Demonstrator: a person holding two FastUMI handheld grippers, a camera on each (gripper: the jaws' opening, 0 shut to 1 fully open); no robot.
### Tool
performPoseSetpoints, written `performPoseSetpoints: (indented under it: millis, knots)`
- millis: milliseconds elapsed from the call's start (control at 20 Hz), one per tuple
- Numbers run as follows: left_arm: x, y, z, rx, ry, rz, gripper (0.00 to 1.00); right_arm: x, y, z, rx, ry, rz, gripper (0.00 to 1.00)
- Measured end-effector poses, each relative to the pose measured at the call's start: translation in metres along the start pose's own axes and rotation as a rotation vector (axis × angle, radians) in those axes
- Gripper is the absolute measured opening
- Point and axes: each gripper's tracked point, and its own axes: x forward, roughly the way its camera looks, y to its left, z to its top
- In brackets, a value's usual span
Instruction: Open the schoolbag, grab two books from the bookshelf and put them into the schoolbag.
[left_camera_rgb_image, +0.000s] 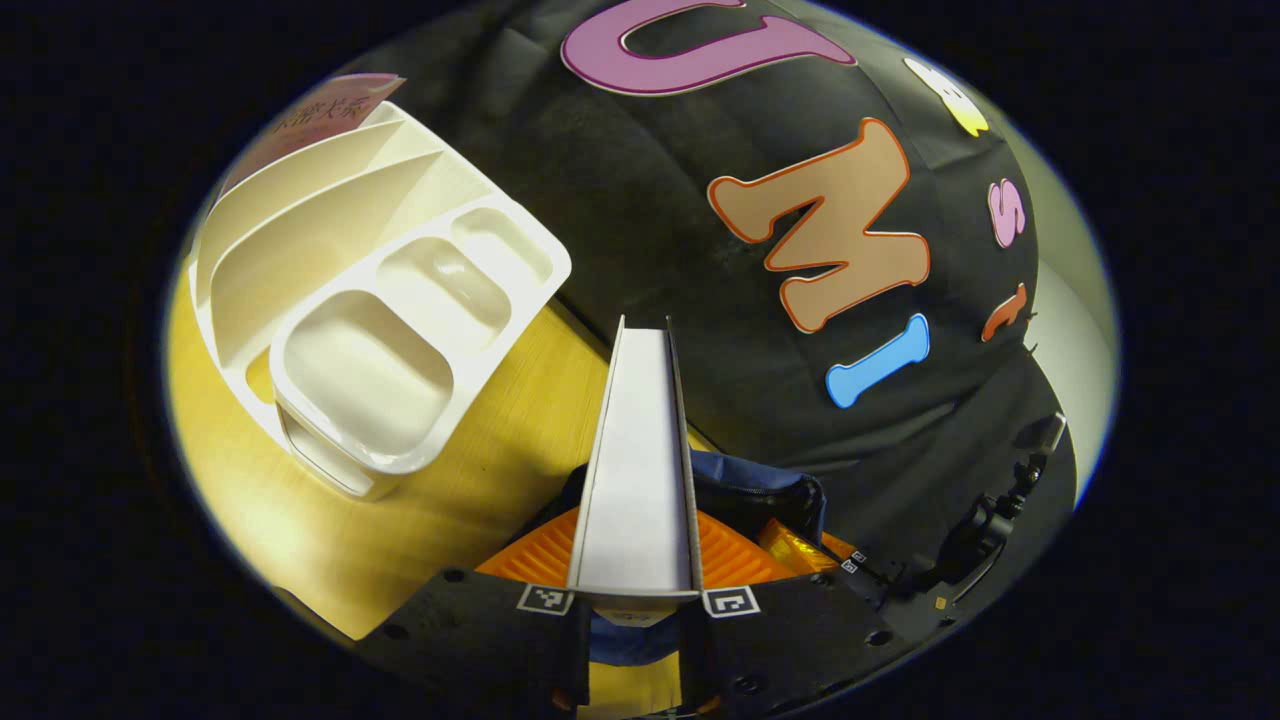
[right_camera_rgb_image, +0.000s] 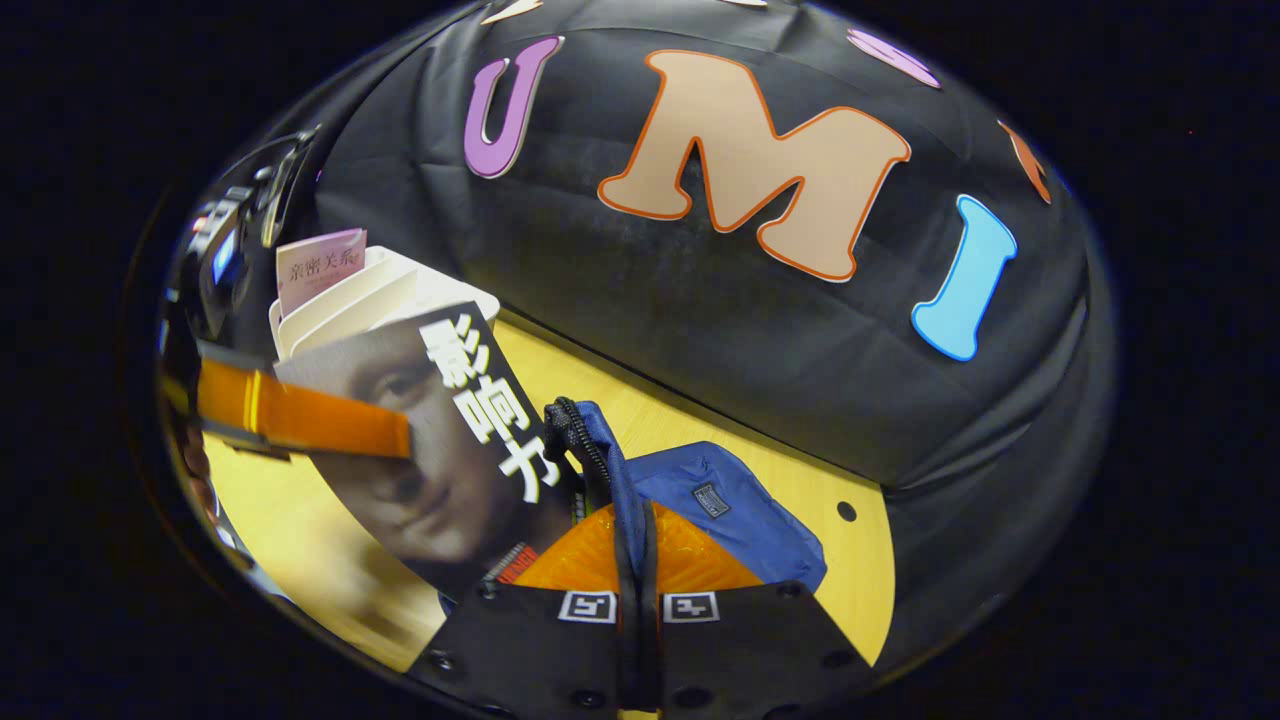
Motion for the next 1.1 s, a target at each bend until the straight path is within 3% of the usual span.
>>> performPoseSetpoints:
  millis: [250, 500, 1100]
  knots:
    - [0.023, -0.002, -0.022, -0.064, -0.068, -0.026, 0.30, 0.008, 0.004, 0.004, 0.146, 0.014, 0.046, 0.03]
    - [0.046, 0.000, -0.045, -0.142, -0.094, -0.040, 0.32, 0.012, 0.023, 0.004, 0.202, 0.042, 0.142, 0.04]
    - [0.107, -0.014, -0.118, -0.205, 0.037, -0.078, 0.32, -0.003, 0.048, 0.012, 0.253, 0.078, 0.346, 0.03]
